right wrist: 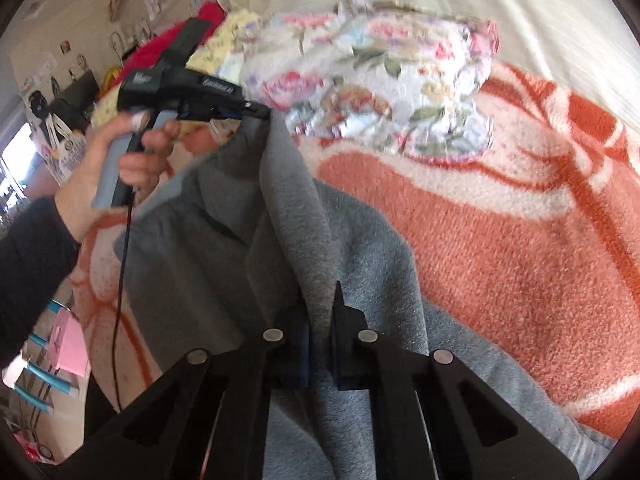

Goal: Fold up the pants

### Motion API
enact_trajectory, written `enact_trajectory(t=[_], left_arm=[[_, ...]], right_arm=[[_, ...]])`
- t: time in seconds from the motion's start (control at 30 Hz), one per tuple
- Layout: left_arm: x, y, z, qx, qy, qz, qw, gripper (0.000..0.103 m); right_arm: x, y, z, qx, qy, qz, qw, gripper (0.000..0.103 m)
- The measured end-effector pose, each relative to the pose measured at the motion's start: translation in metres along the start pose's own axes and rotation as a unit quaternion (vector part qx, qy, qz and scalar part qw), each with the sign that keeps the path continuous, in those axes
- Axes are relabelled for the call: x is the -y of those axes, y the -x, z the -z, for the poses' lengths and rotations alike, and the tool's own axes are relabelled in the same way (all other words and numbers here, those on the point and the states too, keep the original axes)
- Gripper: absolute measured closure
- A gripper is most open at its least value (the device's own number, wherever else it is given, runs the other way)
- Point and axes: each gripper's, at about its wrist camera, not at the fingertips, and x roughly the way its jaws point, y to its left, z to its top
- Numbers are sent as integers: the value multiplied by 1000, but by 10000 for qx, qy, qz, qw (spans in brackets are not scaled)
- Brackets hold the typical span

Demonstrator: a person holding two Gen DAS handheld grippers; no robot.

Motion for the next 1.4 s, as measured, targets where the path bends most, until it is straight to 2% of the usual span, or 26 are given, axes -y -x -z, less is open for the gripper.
enact_trajectory(t=[0.1, 0.23, 0.43, 0.67, 0.87, 0.97, 1.03, 1.07, 1.1, 1.13, 1.23, 1.33, 1.4], left_arm=[[1, 48, 9, 428, -2, 128, 9990, 88], [-5, 103, 37, 877, 71, 301, 9957, 88], [-39, 147, 115, 1187, 502, 421, 9908, 88], [-78, 126, 187, 724, 1044, 218, 9917, 88], [-84, 110, 220, 466, 1027, -38, 9936, 86], [-84, 114, 226, 462, 1054, -64, 9933, 81], [-85, 119, 230, 451, 1135, -72, 9925, 73], [-86, 124, 232, 466, 1207, -122, 9915, 66], [-87, 127, 233, 493, 1253, -165, 9908, 62], [-89, 132, 235, 533, 1311, -195, 9897, 58], [-93, 140, 239, 523, 1522, -170, 9868, 50], [-96, 144, 243, 522, 1747, -64, 9832, 47], [-95, 143, 244, 475, 1898, -11, 9807, 41]], right_arm=[[-8, 19, -2, 181, 97, -110, 9997, 95], [-26, 43, 4, 284, 348, -535, 9976, 95], [-59, 49, 35, 10, 874, -885, 9922, 96], [-76, 18, 73, -533, 983, -921, 9895, 96], [-73, -8, 90, -905, 833, -678, 9901, 95], [-73, -12, 93, -1058, 803, -582, 9894, 89], [-76, -7, 93, -1036, 846, -600, 9892, 81], [-77, -4, 92, -1000, 866, -615, 9893, 74], [-78, 1, 92, -944, 887, -630, 9896, 66], [-79, 5, 90, -871, 903, -648, 9900, 64], [-78, 19, 81, -639, 854, -697, 9919, 62], [-70, 29, 67, -382, 712, -549, 9952, 62], [-61, 31, 55, -210, 542, -370, 9976, 62]])
